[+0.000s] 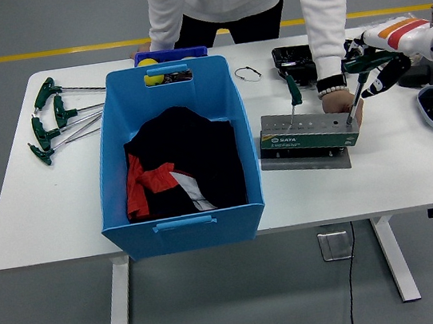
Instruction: Lift tool from toolbox,place it in box,lift tool from toolbox,place it in box
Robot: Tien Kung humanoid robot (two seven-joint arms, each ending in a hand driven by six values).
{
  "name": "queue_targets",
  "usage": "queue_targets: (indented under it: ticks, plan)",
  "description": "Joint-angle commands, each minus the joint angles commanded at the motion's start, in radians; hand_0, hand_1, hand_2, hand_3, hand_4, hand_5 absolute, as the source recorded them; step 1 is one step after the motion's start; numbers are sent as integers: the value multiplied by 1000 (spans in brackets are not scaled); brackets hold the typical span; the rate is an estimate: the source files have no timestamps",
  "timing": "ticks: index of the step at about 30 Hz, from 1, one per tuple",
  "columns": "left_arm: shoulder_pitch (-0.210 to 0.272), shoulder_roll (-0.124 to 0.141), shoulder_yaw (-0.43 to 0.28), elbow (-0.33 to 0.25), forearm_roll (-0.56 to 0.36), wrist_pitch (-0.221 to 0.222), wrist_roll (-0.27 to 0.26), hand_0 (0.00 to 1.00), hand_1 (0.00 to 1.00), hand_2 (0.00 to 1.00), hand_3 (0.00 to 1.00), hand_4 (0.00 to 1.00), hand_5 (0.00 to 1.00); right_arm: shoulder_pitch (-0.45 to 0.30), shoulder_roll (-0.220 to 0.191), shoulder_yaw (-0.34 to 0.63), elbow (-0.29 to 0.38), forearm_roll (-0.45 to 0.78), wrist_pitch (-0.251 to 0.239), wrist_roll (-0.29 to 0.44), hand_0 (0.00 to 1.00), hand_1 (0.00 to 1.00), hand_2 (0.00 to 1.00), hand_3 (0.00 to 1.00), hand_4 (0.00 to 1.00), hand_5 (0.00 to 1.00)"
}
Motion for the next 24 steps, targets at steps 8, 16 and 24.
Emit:
queue_targets:
  ticks: [8, 16, 24]
  plan:
    - [-4, 0, 11, 0, -14, 1, -4, 854, 824, 802, 614, 721, 566, 24, 33, -22, -86, -19, 2, 1, 682, 479, 426, 524, 998, 396]
    - [-9, 1, 24, 0, -26, 1, -7, 854, 824, 802, 615, 724, 569, 35, 46, -31, -118, -47, 2, -2, 634, 410, 380, 475, 998, 392]
    - [-10, 2, 24, 0, -28, 2, -7, 855, 823, 801, 615, 722, 567, 36, 50, -39, -123, -37, 7, -4, 558, 369, 353, 431, 998, 390]
